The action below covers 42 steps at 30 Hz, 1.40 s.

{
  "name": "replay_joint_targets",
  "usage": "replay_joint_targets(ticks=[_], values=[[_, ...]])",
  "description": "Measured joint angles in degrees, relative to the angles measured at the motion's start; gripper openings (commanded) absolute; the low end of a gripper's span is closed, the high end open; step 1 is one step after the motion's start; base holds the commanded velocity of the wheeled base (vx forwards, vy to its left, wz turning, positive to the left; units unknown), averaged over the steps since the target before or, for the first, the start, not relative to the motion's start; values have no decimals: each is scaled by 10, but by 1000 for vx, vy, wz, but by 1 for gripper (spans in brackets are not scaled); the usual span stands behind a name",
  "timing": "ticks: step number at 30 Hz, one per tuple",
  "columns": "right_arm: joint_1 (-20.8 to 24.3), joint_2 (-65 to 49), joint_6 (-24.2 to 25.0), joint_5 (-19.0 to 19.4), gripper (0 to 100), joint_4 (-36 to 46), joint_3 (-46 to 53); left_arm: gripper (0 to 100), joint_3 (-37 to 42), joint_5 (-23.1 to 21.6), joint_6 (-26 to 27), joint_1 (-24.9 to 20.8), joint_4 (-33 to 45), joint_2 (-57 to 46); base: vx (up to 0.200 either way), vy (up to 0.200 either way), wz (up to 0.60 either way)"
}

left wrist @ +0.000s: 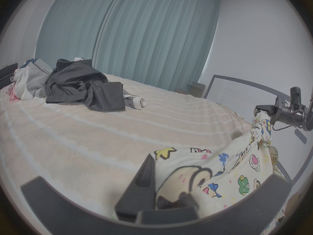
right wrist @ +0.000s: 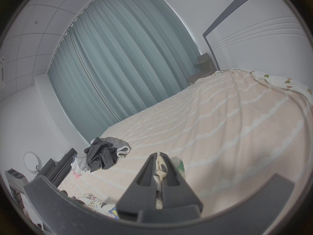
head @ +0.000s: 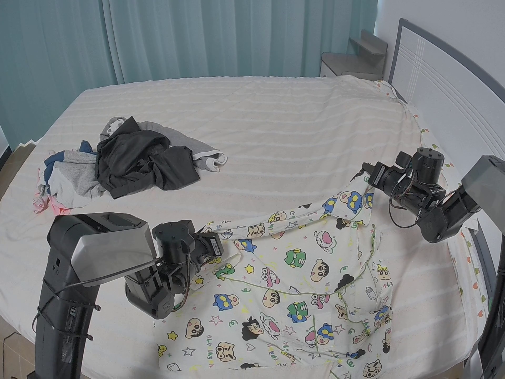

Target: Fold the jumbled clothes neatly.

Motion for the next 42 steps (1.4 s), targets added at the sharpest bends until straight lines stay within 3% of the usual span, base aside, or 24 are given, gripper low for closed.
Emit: replay_joint_targets(ticks=[1, 2, 5, 6, 13, 20, 24, 30, 37, 42], values=[[0, 8, 0, -1, 0, 0, -9, 0, -7, 1, 0, 2, 0, 5, 0, 0, 0], [0, 15, 0, -2, 0, 0, -15, 100, -14, 1, 0, 3, 0, 9, 0, 0, 0], [-1, 35, 0, -5, 0, 1, -38, 100, -29, 1, -1, 7, 0, 21, 0, 0, 0], [-1, 44, 0, -7, 100, 2, -48, 100, -35, 1, -1, 9, 0, 28, 0, 0, 0], [-1, 83, 5, -10, 100, 3, -95, 100, -61, 7, -1, 22, -4, 54, 0, 0, 0], [-12, 108, 16, -41, 100, 1, -152, 100, -106, 60, 2, 41, -25, 63, 0, 0, 0], [-20, 107, 54, -46, 100, 6, -155, 100, -121, 69, 4, 54, -28, 63, 0, 0, 0], [-17, 80, 110, -31, 100, 22, -86, 100, -128, 66, 20, 68, -25, 58, 0, 0, 0], [23, 34, 200, -4, 100, 84, -31, 100, -127, 63, 27, 73, 21, 46, 0, 0, 0], [52, 20, 228, 1, 100, 135, -28, 100, -135, 64, 39, 82, 38, 34, 0, 0, 0]])
